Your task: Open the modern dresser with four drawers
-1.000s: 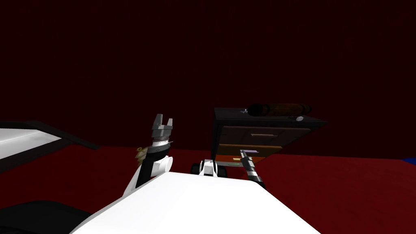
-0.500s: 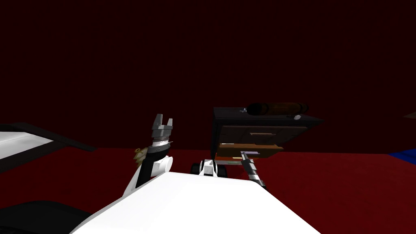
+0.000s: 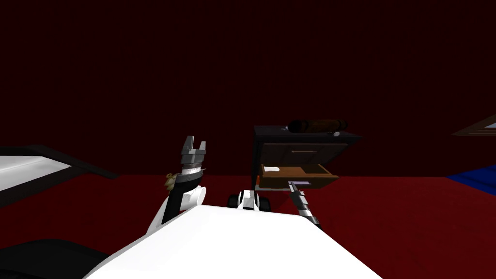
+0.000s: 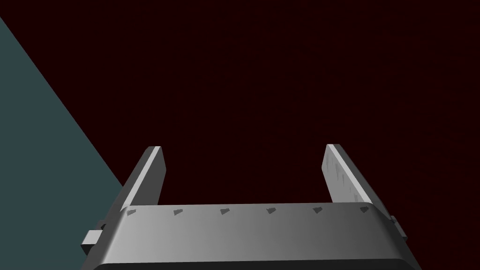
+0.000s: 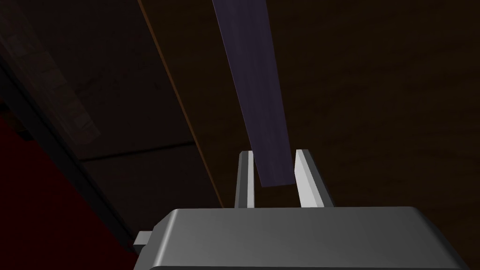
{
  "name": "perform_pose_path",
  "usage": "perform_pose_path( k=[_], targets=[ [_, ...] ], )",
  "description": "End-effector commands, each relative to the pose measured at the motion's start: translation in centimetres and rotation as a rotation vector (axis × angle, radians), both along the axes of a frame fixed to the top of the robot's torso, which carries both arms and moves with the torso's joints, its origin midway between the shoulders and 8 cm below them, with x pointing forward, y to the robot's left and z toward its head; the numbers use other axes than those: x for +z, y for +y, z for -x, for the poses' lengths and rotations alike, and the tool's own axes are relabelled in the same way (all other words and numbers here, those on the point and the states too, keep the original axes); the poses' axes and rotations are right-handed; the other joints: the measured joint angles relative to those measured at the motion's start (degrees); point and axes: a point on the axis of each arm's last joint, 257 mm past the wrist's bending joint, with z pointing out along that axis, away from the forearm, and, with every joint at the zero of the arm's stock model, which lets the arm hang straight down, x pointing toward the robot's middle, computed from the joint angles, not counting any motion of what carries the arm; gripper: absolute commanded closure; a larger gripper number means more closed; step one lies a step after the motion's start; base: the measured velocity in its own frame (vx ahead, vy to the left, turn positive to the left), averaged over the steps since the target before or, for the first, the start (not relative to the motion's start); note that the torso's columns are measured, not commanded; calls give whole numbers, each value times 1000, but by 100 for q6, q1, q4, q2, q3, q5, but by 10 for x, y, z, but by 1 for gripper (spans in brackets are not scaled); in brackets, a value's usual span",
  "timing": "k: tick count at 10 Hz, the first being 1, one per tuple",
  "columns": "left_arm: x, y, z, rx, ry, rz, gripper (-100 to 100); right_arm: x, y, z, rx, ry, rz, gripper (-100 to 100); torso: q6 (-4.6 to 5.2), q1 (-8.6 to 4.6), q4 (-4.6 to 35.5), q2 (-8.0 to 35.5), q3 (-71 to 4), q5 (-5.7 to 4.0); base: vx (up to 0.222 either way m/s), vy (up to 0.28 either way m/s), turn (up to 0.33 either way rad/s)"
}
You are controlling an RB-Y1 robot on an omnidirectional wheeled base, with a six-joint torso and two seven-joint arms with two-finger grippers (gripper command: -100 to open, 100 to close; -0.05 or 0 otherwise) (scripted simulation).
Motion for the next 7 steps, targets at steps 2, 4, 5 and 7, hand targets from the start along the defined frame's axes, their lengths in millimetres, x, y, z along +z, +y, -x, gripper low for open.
perform_pose_path(
  k=[2, 4, 5, 7],
  targets=[
    [0, 0, 0, 0, 0, 0, 0, 9, -16, -3, 5, 2, -2, -100, 2, -4, 5, -1, -1, 4, -150, 11, -3],
    [0, 0, 0, 0, 0, 0, 0, 19, -31, -9, 3, 3, -2, -100, -6, 17, -10, -60, -33, 7, -18, 89, 11],
    [0, 0, 0, 0, 0, 0, 0, 25, -39, -12, 2, 3, -2, -100, -8, 13, -15, -64, -36, 3, -2, 93, 15],
    [0, 0, 0, 0, 0, 0, 0, 36, -53, -18, 0, 3, -3, -100, -2, -14, -10, -25, -11, -9, -27, 71, 16]
  ],
)
